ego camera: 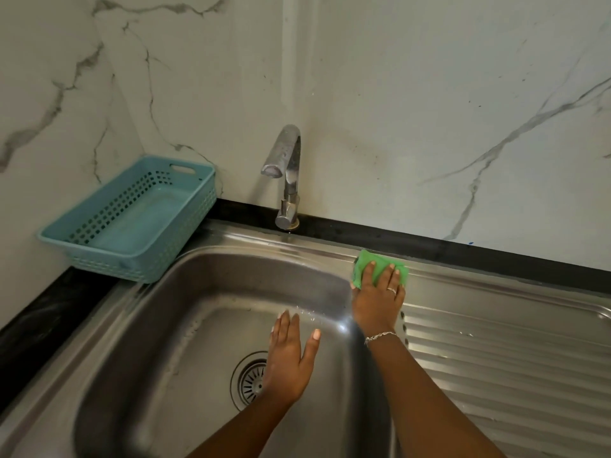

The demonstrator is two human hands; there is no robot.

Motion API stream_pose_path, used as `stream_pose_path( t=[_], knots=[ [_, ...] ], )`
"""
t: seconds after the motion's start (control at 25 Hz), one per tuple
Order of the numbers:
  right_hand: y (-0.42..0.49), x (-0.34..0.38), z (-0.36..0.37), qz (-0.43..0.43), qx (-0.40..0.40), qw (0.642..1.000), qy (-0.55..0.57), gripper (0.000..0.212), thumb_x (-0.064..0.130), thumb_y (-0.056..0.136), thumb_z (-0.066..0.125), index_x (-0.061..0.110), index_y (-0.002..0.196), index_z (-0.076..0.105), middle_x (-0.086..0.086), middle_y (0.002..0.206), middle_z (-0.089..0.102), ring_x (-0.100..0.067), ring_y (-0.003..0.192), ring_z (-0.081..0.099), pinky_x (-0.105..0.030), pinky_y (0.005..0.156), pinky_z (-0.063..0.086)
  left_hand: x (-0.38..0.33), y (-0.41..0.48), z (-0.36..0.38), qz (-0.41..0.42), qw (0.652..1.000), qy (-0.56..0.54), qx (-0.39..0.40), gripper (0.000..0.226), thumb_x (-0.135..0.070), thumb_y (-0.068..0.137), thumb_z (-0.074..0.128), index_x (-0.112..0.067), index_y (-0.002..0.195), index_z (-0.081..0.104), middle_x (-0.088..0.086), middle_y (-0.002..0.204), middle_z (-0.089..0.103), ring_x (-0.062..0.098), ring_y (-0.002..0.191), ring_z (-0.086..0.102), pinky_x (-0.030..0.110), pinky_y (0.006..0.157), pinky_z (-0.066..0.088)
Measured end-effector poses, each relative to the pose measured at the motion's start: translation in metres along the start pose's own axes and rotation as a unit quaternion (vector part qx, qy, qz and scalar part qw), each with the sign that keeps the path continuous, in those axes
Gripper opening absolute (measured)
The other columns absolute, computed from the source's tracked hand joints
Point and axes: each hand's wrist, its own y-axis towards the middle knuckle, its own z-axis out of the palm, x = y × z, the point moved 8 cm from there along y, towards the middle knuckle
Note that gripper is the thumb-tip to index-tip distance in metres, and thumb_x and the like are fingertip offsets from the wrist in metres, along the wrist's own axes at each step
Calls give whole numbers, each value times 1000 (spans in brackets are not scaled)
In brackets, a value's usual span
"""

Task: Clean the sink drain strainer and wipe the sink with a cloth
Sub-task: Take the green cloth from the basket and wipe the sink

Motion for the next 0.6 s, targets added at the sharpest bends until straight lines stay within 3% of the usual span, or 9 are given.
stream_pose_path(
  t=[0.28,0.6],
  knots=[
    [-13,89,20,-94,4,995,28,67,31,98,37,14,149,-4,-25,156,-7,-41,144,-8,-51,118,1,32,-5,-45,-27,999,5,-27,61,-44,96,31,-17,147,13,1,159,-1,13,145,-6,24,113,-4],
    [-17,130,23,-107,33,994,12,70,29,98,38,14,148,-8,-26,155,-12,-42,144,-11,-50,119,0,62,-11,-87,-70,997,-12,-43,62,-44,95,33,-16,147,15,2,159,5,13,146,-2,30,118,2]
  ],
)
